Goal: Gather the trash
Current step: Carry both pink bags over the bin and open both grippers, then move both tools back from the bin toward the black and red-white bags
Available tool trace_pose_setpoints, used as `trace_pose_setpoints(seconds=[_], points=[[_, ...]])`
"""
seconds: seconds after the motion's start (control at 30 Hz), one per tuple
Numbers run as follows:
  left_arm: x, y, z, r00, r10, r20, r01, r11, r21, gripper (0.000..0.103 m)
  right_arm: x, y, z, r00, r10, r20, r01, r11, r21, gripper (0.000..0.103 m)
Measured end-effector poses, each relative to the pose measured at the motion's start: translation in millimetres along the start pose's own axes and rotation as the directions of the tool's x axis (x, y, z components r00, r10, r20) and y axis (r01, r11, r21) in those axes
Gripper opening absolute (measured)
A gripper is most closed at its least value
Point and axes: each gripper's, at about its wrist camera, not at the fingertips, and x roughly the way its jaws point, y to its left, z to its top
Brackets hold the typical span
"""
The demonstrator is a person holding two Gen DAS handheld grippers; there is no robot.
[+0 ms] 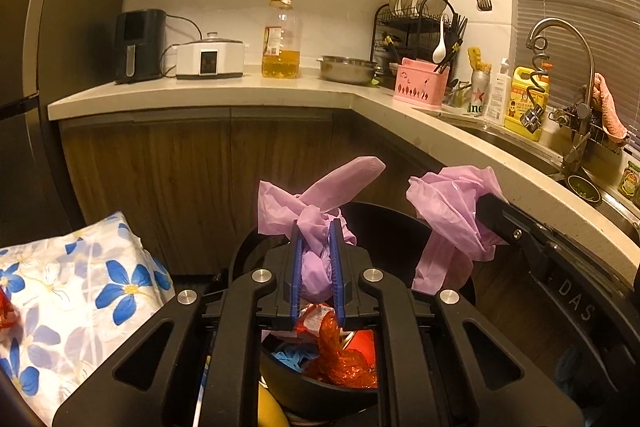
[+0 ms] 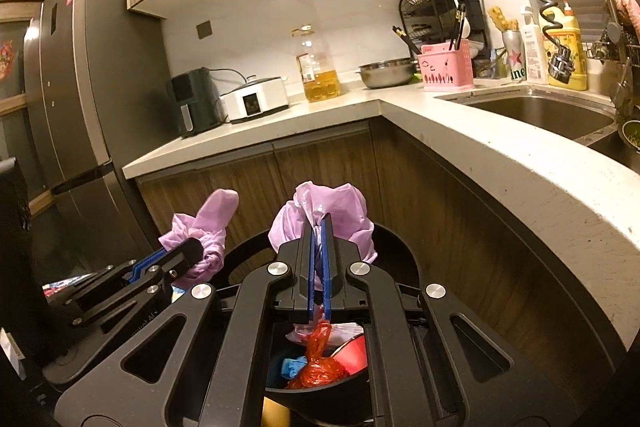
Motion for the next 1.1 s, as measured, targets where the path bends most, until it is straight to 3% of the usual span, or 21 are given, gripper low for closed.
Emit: trace_pose_setpoints(seconds=[0.13,0.27,0.37,0.6,0.77,1.1], points=[[3,-1,-2,1.000,-0.008,-0.007,0.008,1.000,0.003,0.015,6,-2,0,1.000,-0.001,-0.014,0.000,1.000,-0.002,0.004],[6,1,-4,1.000,0.000,-0.015,0.000,1.000,0.006,0.028,11,-2,-2,0.999,-0.007,-0.031,0.007,1.000,-0.002,0.007],[6,3,-5,1.000,0.008,-0.012,-0.008,1.000,0.005,0.039,14,-2,-4,0.999,-0.009,-0.043,0.009,1.000,-0.001,0.015],[-2,16,-5,0.999,0.035,0.005,-0.035,0.999,-0.030,0.054,14,-5,-4,0.999,-0.018,-0.046,0.019,1.000,0.006,0.036],[-16,29,-10,0.997,0.073,0.019,-0.072,0.996,-0.056,0.076,9,-4,-7,0.999,-0.033,-0.042,0.033,0.999,0.009,0.052],[-63,50,-25,0.982,0.176,0.061,-0.172,0.983,-0.068,0.088,-15,18,-17,0.998,-0.066,-0.015,0.066,0.998,-0.020,0.077]])
